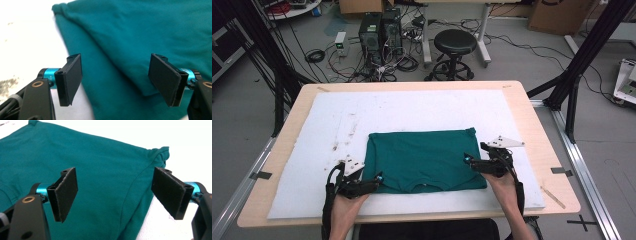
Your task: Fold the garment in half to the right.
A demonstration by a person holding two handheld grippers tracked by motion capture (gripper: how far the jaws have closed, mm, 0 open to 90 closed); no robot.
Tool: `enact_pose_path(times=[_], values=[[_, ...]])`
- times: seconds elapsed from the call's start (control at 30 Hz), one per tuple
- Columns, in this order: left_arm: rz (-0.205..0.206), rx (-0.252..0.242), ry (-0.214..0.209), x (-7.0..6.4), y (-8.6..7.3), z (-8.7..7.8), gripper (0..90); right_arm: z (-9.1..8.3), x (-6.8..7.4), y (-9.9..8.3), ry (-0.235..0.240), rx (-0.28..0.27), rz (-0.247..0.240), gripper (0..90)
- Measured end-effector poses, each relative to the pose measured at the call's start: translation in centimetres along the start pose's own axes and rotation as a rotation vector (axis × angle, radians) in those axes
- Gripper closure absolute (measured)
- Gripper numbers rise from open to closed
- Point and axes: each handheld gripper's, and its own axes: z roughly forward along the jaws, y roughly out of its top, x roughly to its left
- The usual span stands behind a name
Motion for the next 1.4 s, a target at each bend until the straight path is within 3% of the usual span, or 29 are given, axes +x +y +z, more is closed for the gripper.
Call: enact_pose_path(times=[0.1,0.27,0.6,0.93,1.23,1.4], values=[[-0.009,0.040,0.018,0.1,-0.4,0.3,27.4,0.0,-0.1,0.0,-0.002,0.001,0.001,21.8],[-0.057,0.048,0.009,0.4,-0.8,0.2,27.3,-0.1,-0.2,-0.1,-0.006,0.003,0.011,21.8],[-0.051,0.040,-0.013,0.3,-0.9,0.1,33.2,0.2,0.3,-0.1,0.004,0.011,-0.005,22.9],[-0.030,0.019,-0.044,0.2,-1.2,-0.1,48.0,0.4,0.8,0.0,0.013,0.017,-0.011,23.6],[-0.012,0.008,-0.096,0.2,-1.3,-0.2,66.8,0.6,1.1,0.1,0.030,0.022,-0.022,23.6],[-0.021,0.008,-0.122,0.3,-1.3,-0.2,72.6,0.7,1.3,0.1,0.034,0.027,-0.032,23.6]])
